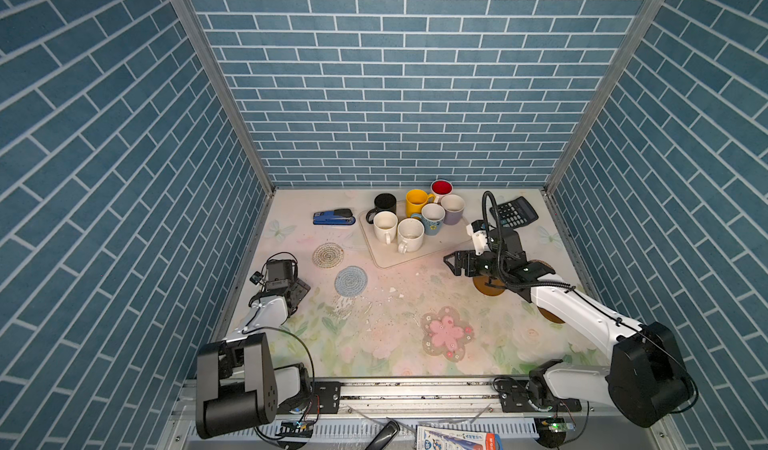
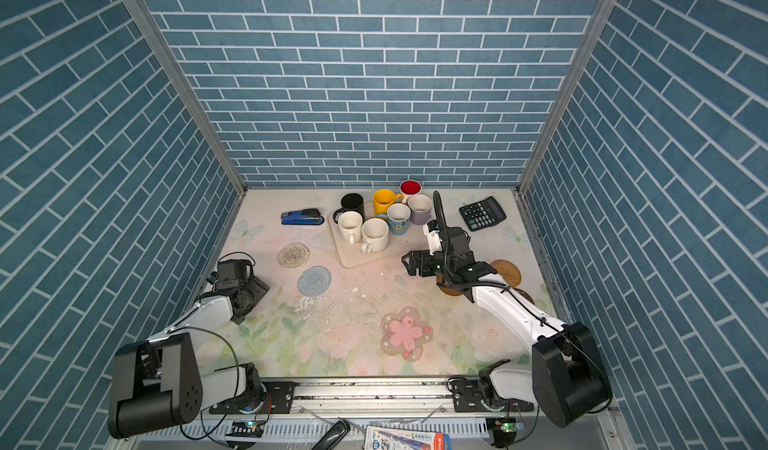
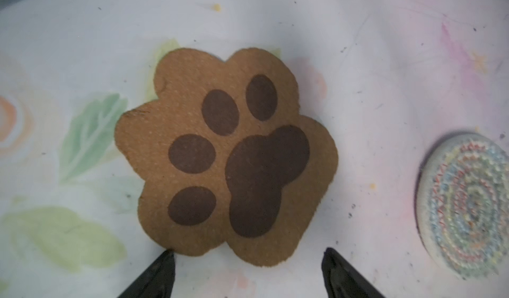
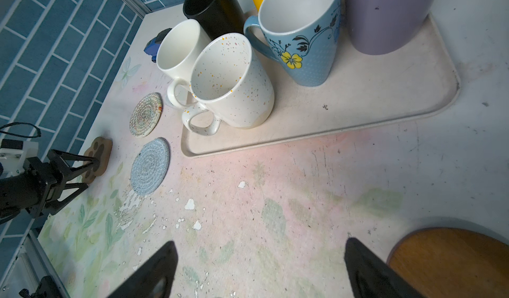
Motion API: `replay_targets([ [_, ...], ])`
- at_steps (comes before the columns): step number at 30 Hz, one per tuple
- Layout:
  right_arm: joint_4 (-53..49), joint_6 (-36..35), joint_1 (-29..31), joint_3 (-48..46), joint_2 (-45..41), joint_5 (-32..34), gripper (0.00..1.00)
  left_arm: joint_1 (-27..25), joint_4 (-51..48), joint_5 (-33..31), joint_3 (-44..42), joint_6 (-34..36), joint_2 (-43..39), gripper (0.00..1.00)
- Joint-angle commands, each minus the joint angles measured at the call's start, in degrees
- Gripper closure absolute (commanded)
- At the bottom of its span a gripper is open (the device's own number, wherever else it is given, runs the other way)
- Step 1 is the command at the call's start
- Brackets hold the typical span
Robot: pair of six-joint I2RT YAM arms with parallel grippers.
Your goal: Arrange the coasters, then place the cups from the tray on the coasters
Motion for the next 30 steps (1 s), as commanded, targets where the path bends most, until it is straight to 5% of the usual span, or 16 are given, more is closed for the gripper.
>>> replay_targets([
  [1,-0.07,0.88,0.30,0.63,-1.12,-0.23,0.05,-0.33,-5.12,1.72,1.66,0.69,-2.76,0.15],
  [9,-0.33,0.81,0.31,-0.25,-3.72,-0.13,0.05,-0.46,-15.08,0.56,9.63,4.76,-7.51,0.14],
  [19,2.07,3.17,0.50,-2.80,-7.56,-1.68,0.05,0.85,-19.94,3.79,25.69,14.26,12.02,0.19],
  [30,7.23,3.98,6.60,-7.56,-9.16,4.95,0.04,9.31,-17.96,7.31,29.50,19.70,23.14,0.21],
])
